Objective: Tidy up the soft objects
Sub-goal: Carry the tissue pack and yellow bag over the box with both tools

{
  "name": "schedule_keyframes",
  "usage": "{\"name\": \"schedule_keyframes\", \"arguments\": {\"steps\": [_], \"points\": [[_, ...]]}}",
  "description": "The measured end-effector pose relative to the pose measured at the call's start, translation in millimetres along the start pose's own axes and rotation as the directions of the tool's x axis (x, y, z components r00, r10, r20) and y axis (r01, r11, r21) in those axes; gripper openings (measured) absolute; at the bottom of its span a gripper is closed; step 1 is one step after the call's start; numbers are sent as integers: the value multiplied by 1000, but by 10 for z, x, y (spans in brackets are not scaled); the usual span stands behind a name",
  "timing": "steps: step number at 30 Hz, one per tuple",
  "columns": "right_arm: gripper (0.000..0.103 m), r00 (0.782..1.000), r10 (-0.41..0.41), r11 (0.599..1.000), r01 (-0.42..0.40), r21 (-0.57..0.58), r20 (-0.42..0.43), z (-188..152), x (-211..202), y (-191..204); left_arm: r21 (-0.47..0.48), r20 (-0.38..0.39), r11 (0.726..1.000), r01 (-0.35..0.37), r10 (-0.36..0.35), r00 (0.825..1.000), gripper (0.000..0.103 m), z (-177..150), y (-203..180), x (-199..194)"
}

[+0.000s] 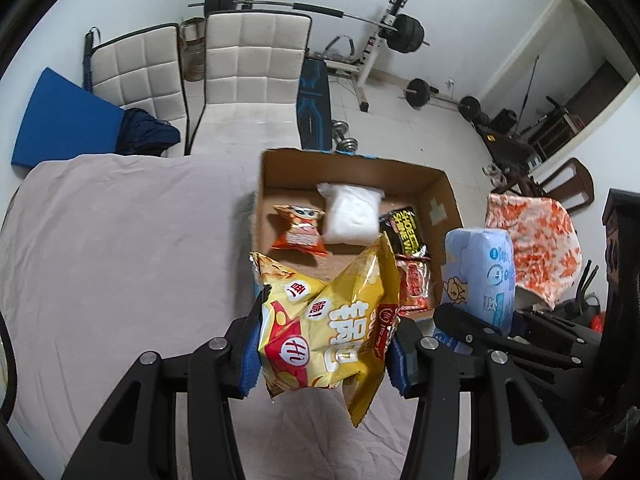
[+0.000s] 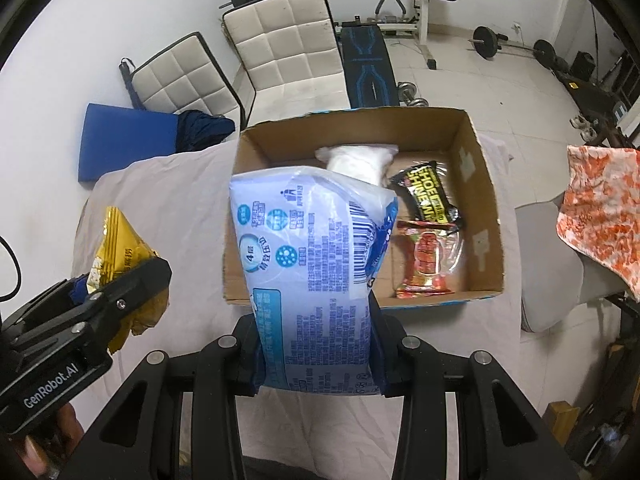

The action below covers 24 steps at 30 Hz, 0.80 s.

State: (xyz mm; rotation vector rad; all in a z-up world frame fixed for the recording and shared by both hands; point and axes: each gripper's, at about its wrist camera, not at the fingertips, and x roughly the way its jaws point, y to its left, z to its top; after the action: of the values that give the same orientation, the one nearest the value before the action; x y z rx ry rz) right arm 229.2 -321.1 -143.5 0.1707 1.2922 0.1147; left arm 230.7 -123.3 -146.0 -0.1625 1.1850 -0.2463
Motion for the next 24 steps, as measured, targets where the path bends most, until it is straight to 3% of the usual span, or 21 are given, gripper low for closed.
{"name": "schedule_keyframes", "arguments": {"steps": [8, 24], "points": [[42, 999, -9, 1000, 9, 4, -50, 127, 385, -308, 1, -69, 1000, -24, 24, 997, 47, 93, -167, 448], [42, 988, -26, 1000, 24, -15, -154, 313, 1339, -523, -33, -213, 997, -72, 64, 975, 47, 204, 16, 1431]]}}
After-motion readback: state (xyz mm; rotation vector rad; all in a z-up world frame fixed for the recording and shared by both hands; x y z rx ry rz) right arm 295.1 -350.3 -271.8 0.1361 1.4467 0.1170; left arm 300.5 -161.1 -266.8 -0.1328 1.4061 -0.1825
